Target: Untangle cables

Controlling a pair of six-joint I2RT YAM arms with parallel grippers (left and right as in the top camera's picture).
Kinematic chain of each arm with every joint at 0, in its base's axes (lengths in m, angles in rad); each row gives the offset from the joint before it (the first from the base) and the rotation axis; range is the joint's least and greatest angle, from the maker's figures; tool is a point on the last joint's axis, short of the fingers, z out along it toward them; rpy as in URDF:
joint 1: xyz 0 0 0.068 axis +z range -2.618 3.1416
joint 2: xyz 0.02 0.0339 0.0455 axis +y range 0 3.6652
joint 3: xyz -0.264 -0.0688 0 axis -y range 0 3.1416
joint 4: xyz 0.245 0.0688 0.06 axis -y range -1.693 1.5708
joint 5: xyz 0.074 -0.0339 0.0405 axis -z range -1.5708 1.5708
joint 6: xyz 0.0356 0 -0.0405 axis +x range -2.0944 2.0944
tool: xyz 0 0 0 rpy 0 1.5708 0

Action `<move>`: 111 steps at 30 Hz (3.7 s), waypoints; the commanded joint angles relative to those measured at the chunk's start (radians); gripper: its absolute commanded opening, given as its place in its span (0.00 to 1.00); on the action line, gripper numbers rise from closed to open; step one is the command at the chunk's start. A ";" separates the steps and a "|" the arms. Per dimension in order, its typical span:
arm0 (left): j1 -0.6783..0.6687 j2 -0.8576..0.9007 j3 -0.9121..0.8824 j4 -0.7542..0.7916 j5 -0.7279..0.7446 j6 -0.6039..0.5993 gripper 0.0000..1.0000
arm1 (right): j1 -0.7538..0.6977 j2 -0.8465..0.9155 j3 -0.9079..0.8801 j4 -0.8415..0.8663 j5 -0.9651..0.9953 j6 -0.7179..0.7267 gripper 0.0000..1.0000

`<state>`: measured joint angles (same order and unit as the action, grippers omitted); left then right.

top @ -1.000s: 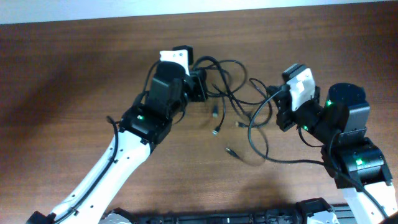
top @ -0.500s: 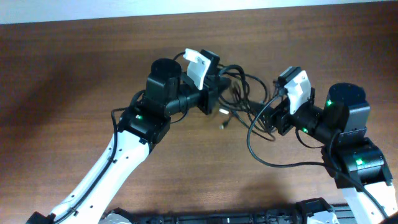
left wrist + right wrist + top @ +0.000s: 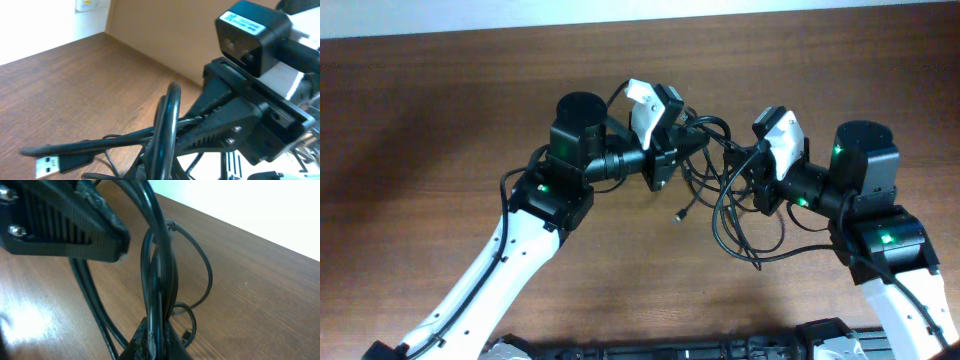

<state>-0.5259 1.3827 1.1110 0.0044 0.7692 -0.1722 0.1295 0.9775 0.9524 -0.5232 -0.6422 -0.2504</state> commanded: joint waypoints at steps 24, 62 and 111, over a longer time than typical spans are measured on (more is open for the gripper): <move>0.017 -0.053 0.011 -0.275 -0.723 -0.385 0.00 | 0.001 -0.066 0.009 -0.020 0.403 0.293 0.34; 0.016 -0.222 0.011 -0.065 -0.047 -0.113 0.00 | 0.001 0.043 0.009 0.121 0.164 0.079 0.63; 0.016 -0.222 0.011 -0.115 -0.154 -0.102 0.00 | 0.001 0.124 0.009 0.121 0.109 0.072 0.64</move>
<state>-0.5137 1.1854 1.1110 -0.1230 0.5705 -0.2794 0.1322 1.0954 0.9527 -0.4042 -0.5625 -0.1574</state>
